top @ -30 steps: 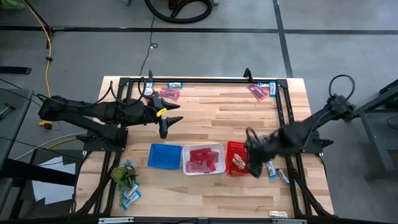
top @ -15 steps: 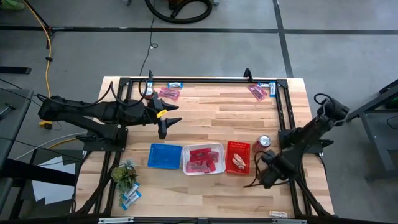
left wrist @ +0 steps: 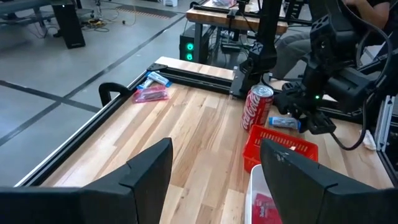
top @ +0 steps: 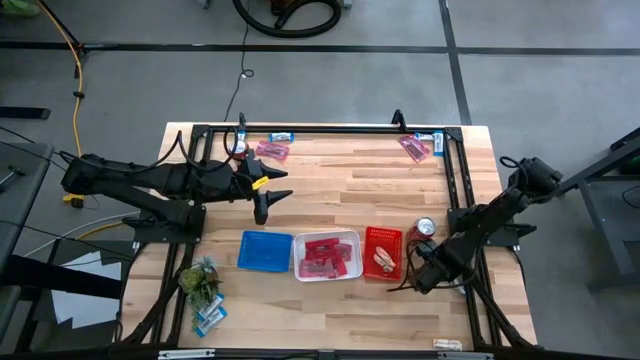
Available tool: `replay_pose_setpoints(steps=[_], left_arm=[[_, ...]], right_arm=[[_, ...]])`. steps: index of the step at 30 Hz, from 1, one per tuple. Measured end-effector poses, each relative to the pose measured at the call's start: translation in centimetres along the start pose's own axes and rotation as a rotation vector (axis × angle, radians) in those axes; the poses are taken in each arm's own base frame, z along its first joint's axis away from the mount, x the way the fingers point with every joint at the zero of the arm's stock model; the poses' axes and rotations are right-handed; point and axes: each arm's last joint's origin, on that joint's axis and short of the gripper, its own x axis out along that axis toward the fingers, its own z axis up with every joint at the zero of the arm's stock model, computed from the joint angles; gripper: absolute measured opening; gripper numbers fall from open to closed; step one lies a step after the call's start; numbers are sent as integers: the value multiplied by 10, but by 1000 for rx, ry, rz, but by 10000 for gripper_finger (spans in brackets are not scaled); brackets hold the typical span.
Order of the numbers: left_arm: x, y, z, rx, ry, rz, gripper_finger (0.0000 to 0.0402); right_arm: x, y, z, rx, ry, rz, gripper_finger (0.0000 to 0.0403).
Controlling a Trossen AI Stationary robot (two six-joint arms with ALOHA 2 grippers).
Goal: Sort candy
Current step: Put the white chocolate into the blue bin
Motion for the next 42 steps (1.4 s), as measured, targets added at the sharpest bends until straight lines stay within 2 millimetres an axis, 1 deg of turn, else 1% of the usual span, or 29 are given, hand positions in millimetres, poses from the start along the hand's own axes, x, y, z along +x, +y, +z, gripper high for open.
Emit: replay_pose_setpoints(steps=[4,7,9,10,13,14,15,17,19,24,26,28,31,33,36,38,40,42], left_arm=[[0,0,0,-6,0,0,230],[0,0,0,-17,0,1,230],[0,0,0,-17,0,1,230],[0,0,0,-17,0,1,230],[0,0,0,-16,1,1,230],[0,0,0,-16,1,1,230],[0,0,0,-16,2,1,230],[0,0,0,-16,2,1,230],[0,0,0,-16,2,1,230],[0,0,0,3,3,2,230],[0,0,0,3,3,2,230],[0,0,0,3,3,2,230],[0,0,0,3,3,2,230],[0,0,0,2,3,2,230],[0,0,0,-37,-5,-2,230],[3,-3,1,-75,-4,-42,230],[7,-6,-2,-75,21,-112,230],[13,-12,-3,-74,30,-170,230]], right_arm=[[0,0,0,-5,-9,6,193],[0,0,0,-6,-11,5,173],[0,0,0,-9,-10,4,143],[0,0,0,-20,-7,4,120],[-5,4,-2,-72,-2,18,34],[-8,7,-4,-98,1,32,18],[-12,10,-6,-121,9,43,13],[-24,15,-10,-172,42,54,17],[-42,19,-17,-247,68,60,8],[-105,22,-31,-430,43,82,4],[-130,20,-33,-500,-27,108,2],[-151,22,-34,-590,-140,159,2],[-170,29,-30,-699,-338,225,1],[-174,37,-24,-748,-459,265,1],[-171,52,-11,-815,-607,323,1],[-167,66,3,-852,-693,339,1],[-164,80,17,-894,-777,343,0],[-165,94,33,-919,-868,346,0]])
